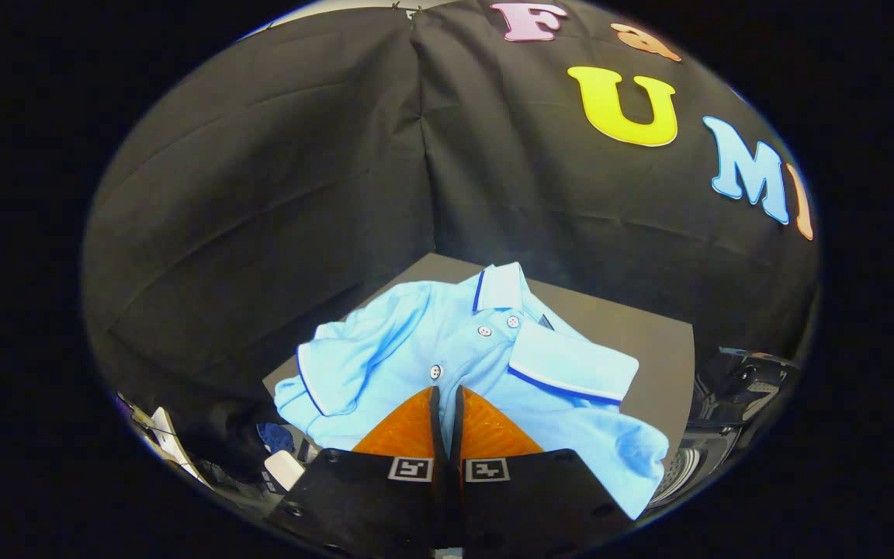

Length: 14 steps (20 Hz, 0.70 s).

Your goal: Put the clothes into the washing machine and then close the washing machine lid.

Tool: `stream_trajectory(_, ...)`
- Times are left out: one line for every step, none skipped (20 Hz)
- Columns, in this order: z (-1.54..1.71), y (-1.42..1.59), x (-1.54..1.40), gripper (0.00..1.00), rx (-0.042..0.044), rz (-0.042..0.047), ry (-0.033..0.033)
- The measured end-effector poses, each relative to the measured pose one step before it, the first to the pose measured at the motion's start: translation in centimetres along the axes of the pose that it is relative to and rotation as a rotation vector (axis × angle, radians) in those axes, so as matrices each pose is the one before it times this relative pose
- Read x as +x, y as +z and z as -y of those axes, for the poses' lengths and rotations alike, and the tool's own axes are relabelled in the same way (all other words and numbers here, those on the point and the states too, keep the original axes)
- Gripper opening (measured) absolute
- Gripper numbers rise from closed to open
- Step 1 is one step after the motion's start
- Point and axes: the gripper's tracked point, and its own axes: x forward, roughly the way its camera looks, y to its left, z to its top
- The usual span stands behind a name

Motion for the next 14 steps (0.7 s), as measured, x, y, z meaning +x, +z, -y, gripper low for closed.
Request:
stream_trajectory(-0.175,0.714,-0.43,0.01,0.00479,0.02417,0.00559)
stream_trajectory(-0.127,0.852,-0.513,0.01,0.00117,0.02393,0.0098)
stream_trajectory(-0.204,0.985,-0.5,0.01,-0.0018,0.03101,0.01168)
stream_trajectory(-0.05,1.171,-0.586,0.01,-0.00841,0.03406,0.00163)
stream_trajectory(0.032,1.055,-0.628,0.01,-0.0115,0.03268,-0.00448)
stream_trajectory(-0.04,1.153,-0.561,0.01,-0.00848,0.03134,-0.00002)
stream_trajectory(-0.298,0.843,-0.55,0.01,-0.00594,0.02863,0.00632)
stream_trajectory(-0.264,0.99,-0.499,0.01,-0.00297,0.02783,0.00623)
stream_trajectory(-0.347,0.851,-0.581,0.01,-0.00677,0.02685,0.00792)
stream_trajectory(-0.17,0.915,-0.502,0.02,-0.0094,0.02786,0.00768)
stream_trajectory(-0.121,0.749,-0.443,0.01,-0.00721,0.02452,0.00462)
stream_trajectory(-0.034,0.764,-0.325,0.01,-0.00245,0.02093,0.00443)
stream_trajectory(-0.173,0.225,-0.301,0.01,-0.00202,0.00495,0.00582)
stream_trajectory(0.041,0.29,-0.214,0.01,-0.00281,0.00164,0.00215)
